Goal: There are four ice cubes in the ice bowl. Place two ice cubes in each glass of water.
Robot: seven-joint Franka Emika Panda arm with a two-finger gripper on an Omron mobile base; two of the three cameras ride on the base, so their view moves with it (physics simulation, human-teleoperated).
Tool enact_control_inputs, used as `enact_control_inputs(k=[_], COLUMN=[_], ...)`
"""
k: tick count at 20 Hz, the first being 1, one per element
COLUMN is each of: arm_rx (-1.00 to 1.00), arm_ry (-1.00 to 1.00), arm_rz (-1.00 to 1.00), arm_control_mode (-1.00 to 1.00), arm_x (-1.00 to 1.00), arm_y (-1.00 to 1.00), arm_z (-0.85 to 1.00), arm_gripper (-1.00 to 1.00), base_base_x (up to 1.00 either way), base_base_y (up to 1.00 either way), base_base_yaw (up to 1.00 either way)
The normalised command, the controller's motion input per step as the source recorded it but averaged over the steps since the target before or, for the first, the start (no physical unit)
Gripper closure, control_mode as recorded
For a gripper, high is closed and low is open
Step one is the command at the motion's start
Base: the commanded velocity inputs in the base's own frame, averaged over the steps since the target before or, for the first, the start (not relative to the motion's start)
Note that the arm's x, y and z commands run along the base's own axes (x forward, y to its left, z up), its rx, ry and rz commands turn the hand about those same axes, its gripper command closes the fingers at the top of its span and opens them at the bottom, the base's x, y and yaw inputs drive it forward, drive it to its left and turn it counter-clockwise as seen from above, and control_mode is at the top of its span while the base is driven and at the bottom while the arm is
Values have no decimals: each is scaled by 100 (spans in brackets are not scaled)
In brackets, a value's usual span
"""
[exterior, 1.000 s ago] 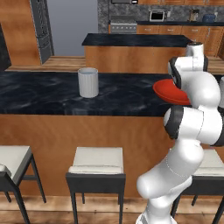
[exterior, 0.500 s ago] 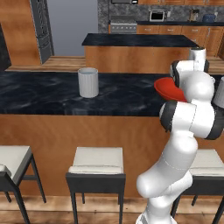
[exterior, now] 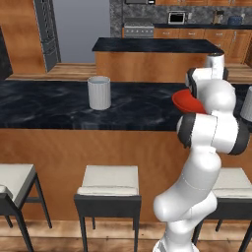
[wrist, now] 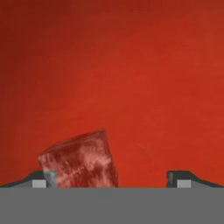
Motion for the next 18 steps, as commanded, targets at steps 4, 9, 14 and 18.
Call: enact_control_inputs(k=[4,9,14,18], arm_rx=[-4,-1,-2,-4], arm_ry=[-1,-1,0,0], arm_rz=[0,0,0,0], arm_control_mode=[-100,-100,-100,-100], arm_x=[12,2,0,0], arm_y=[15,-20,-3,-1], arm_z=[-28,-44,-54,-66], arm_gripper=[-100,-100,100,100], base_base_x=[0,0,0,0], base_base_y=[0,0,0,0], base_base_yaw=[0,0,0,0])
